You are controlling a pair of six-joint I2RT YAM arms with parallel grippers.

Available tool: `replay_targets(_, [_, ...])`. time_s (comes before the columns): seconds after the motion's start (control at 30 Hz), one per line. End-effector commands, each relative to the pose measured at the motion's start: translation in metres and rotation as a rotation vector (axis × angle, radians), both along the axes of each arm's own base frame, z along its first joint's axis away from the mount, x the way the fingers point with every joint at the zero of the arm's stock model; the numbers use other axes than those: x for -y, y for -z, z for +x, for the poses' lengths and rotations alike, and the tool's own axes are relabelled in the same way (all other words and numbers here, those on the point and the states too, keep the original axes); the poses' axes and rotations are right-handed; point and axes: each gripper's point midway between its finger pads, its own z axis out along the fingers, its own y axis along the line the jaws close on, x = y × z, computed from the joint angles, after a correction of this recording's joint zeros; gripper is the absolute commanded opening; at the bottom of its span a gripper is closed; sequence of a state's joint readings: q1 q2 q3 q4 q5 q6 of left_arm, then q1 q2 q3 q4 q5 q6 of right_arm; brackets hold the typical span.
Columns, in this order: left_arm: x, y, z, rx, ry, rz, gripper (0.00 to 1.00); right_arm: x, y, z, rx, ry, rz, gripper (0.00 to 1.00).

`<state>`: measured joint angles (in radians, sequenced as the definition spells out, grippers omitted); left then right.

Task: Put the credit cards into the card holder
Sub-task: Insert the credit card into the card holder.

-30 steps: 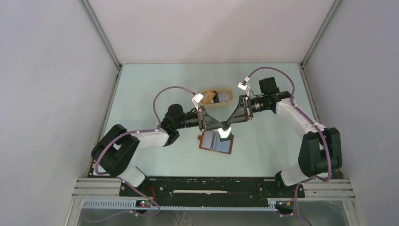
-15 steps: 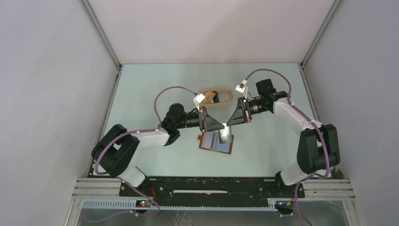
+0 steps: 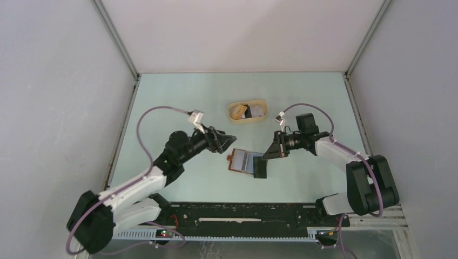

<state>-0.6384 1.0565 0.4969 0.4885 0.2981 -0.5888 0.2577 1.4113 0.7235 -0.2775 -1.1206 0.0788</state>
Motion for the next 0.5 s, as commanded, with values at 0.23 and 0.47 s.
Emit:
replay_targets(0.23, [-0.077, 0.078, 0.01, -0.172, -0.423, 0.004, 0.98, -0.021, 0.026, 0.059, -0.025, 0.389, -0.015, 0.0])
replay_targets(0.47, [-0.049, 0.121, -0.001, -0.366, -0.301, 0.027, 0.74, -0.017, 0.049, 0.072, -0.113, 0.493, -0.055, 0.0])
